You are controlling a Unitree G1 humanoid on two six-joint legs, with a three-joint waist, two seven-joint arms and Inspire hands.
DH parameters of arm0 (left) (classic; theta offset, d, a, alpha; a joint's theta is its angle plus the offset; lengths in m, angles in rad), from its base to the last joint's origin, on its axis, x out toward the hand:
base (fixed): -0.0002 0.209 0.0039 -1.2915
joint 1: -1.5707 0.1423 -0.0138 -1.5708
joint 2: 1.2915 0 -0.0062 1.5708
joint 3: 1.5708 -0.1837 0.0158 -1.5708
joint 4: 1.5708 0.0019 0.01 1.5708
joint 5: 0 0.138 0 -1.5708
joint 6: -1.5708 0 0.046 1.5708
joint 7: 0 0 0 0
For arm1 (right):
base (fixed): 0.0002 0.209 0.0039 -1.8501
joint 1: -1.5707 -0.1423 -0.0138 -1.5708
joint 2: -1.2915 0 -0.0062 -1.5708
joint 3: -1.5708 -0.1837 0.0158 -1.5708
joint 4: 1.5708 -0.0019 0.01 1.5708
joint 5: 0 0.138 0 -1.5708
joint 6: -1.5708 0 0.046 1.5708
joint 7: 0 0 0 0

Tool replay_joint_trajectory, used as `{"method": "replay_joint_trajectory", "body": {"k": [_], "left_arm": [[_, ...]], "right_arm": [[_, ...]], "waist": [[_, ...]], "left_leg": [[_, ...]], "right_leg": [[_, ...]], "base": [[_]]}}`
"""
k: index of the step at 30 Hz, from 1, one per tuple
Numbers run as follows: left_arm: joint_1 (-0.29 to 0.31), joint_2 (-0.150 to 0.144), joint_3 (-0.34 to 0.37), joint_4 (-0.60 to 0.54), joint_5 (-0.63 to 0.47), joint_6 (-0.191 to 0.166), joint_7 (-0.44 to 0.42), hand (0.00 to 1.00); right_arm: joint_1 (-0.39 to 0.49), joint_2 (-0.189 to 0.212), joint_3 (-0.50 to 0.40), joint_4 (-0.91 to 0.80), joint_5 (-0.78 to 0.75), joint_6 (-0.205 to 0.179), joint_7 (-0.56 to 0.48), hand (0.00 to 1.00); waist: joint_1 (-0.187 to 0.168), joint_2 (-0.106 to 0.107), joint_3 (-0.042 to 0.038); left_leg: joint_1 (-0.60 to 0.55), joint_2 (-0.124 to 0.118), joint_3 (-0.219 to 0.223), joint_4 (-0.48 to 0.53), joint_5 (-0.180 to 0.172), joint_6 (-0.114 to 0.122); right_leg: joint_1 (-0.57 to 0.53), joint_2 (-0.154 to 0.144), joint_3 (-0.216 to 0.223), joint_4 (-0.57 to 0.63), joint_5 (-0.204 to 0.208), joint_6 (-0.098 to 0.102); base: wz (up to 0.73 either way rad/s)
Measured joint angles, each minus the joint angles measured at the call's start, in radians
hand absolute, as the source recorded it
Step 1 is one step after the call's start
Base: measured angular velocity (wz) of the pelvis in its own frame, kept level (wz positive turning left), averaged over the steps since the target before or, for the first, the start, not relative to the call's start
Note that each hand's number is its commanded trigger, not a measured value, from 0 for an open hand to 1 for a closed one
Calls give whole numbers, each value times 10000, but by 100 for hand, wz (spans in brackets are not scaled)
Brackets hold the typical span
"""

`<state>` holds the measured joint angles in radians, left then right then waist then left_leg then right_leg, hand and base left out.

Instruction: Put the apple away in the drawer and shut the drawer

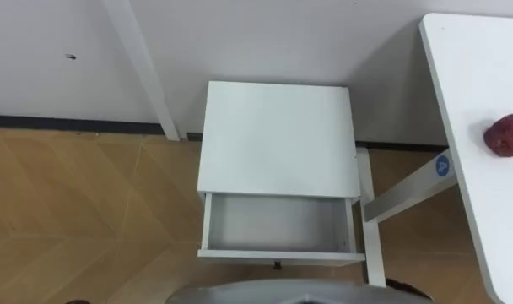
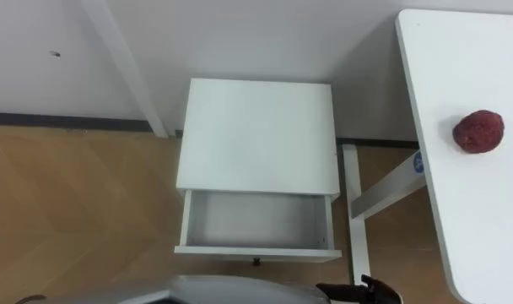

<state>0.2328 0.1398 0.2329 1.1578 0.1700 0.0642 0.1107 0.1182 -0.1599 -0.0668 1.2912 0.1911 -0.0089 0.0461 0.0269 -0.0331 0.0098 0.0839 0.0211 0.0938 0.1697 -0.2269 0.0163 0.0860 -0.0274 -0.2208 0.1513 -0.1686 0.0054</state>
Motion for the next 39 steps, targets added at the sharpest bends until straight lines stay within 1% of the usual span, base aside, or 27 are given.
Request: {"method": "replay_joint_trajectory", "body": {"k": [3,5,7,9,10,11,12,13,14,15,16,17,18,19,20,21,22,24,26,27,29,30,31,33,36,38,39], "left_arm": [[-25,-7,-1,1,-4,-13,168,0],[-40,-4,2,1,-6,-14,171,0],[-39,-12,-3,2,-81,-14,171,0],[-53,-15,-2,10,-301,-15,177,0],[-49,-15,36,11,-301,-15,177,0],[-27,-17,83,9,-308,-19,179,0],[23,-34,303,7,-302,-29,187,0],[49,-48,550,12,-300,-40,270,0],[88,-57,783,18,-318,-64,390,0],[120,-51,855,32,-342,-73,413,0],[184,-50,1073,57,-398,-81,466,0],[241,-47,1279,54,-416,-97,473,0],[291,-41,1345,49,-448,-128,477,0],[354,-19,1501,50,-556,-200,482,0],[386,17,1591,44,-640,-210,489,0],[393,43,1593,44,-728,-210,489,0],[392,88,1602,37,-800,-211,489,0],[389,95,1717,13,-796,-218,488,0],[383,136,1767,6,-805,-217,488,0],[366,161,1761,6,-815,-213,487,0],[297,185,1744,6,-816,-203,472,0],[243,216,1736,-6,-814,-208,418,0],[228,280,1740,-42,-814,-208,313,0],[231,356,1740,-212,-805,-212,283,0],[289,378,1739,-423,-784,-236,264,0],[354,375,1750,-503,-772,-296,264,0],[366,378,1764,-514,-785,-305,271,0]], "right_arm": [[1,1,-3,20,112,3,-16,0],[12,12,-51,54,491,6,-92,0],[-7,70,-420,191,949,10,-292,0],[0,76,-636,295,1734,29,-473,0],[18,78,-984,389,2414,75,-555,0],[38,79,-1220,419,2768,104,-605,0],[109,81,-1696,421,3543,112,-733,0],[185,86,-2297,392,4321,110,-870,0],[201,85,-2966,377,4916,114,-1025,0],[214,81,-3235,344,5180,111,-1124,0],[204,70,-3811,310,5776,99,-1328,0],[184,66,-4511,258,6705,98,-1491,0],[169,59,-4777,207,7123,96,-1612,0],[193,51,-5188,46,7935,93,-1847,0],[228,47,-5542,-137,8778,86,-2111,0],[238,35,-5710,-199,9123,75,-2215,0],[226,21,-6068,-345,9632,56,-2490,0],[167,-46,-6454,-515,10199,-28,-2823,0],[94,-106,-6616,-573,10699,-150,-3020,0],[75,-106,-6626,-811,11054,-169,-3253,0],[-30,-123,-6628,-1126,11470,-223,-3446,0],[-115,-127,-6640,-1359,11681,-249,-3600,0],[-224,-133,-6703,-1584,11817,-255,-3739,0],[-286,-141,-6723,-2072,11923,-291,-3988,0],[-326,-301,-6732,-2683,12097,-577,-4398,0],[-310,-347,-6745,-3306,12142,-750,-4798,0],[-276,-352,-6908,-3845,12224,-853,-5083,0]], "waist": [[14,-23,-16],[11,-22,-17],[-1,7,-13],[-37,42,-24],[-101,66,-21],[-159,75,-14],[-262,109,-25],[-373,118,-43],[-552,116,-33],[-600,110,-24],[-727,120,-36],[-789,144,-63],[-799,160,-72],[-896,172,-81],[-1068,144,-94],[-1096,151,-92],[-1149,108,-117],[-1170,107,-118],[-1238,56,-134],[-1269,23,-156],[-1307,-5,-149],[-1314,-31,-168],[-1372,-65,-170],[-1381,-123,-131],[-1382,-170,-126],[-1360,-189,-127],[-1398,-193,-126]], "left_leg": [[-3,2,14,5,0,0],[24,2,20,7,0,0],[115,5,129,-19,0,1],[159,5,139,-38,0,1],[196,4,153,-54,0,1],[239,4,166,-64,0,1],[324,4,166,-80,0,1],[349,3,158,-81,0,1],[397,1,170,-92,0,1],[435,2,191,-107,0,1],[499,13,272,-150,-2,-2],[569,14,386,-189,-7,-11],[607,14,425,-201,-11,-17],[637,11,456,-192,-19,-26],[647,-5,457,-188,-19,-26],[654,-7,469,-185,-19,-26],[654,-6,516,-189,-19,-26],[650,0,661,-188,-19,-25],[629,-6,689,-180,-18,-23],[599,-6,717,-178,-17,-21],[545,4,812,-150,-16,-19],[452,17,879,-112,-17,-18],[384,11,910,-91,-17,-18],[288,10,924,-25,-16,-16],[283,14,951,-32,-17,-17],[246,16,985,-43,-17,-18],[197,15,985,-37,-16,-17]], "right_leg": [[-12,4,47,1,0,0],[-9,9,117,5,0,0],[31,13,202,14,0,0],[52,17,233,25,0,0],[97,18,234,28,0,0],[138,21,235,27,0,0],[213,30,243,27,-1,2],[254,32,231,15,-2,3],[287,35,236,15,-2,3],[306,44,261,16,-3,3],[325,59,314,25,-4,2],[312,84,442,33,-5,0],[311,100,521,33,-5,-1],[313,111,571,32,-6,-2],[300,107,569,35,-6,-2],[267,109,576,39,-7,-3],[235,109,613,70,-8,-6],[146,119,781,151,-10,-5],[84,107,807,205,-11,-4],[7,100,820,253,-12,-3],[-110,90,838,347,-15,0],[-215,77,852,380,-22,0],[-282,80,882,418,-22,-1],[-369,91,964,563,-37,-16],[-403,108,1048,564,-55,-25],[-500,114,1062,585,-61,-28],[-516,109,1059,591,-61,-28]], "base": [[-1],[-6],[-11],[-7],[0],[0],[0],[0],[0],[-8],[-21],[-26],[-28],[-14],[-8],[-6],[-11],[-16],[-10],[-9],[-12],[-10],[-11],[-5],[-1],[-5],[0]]}}
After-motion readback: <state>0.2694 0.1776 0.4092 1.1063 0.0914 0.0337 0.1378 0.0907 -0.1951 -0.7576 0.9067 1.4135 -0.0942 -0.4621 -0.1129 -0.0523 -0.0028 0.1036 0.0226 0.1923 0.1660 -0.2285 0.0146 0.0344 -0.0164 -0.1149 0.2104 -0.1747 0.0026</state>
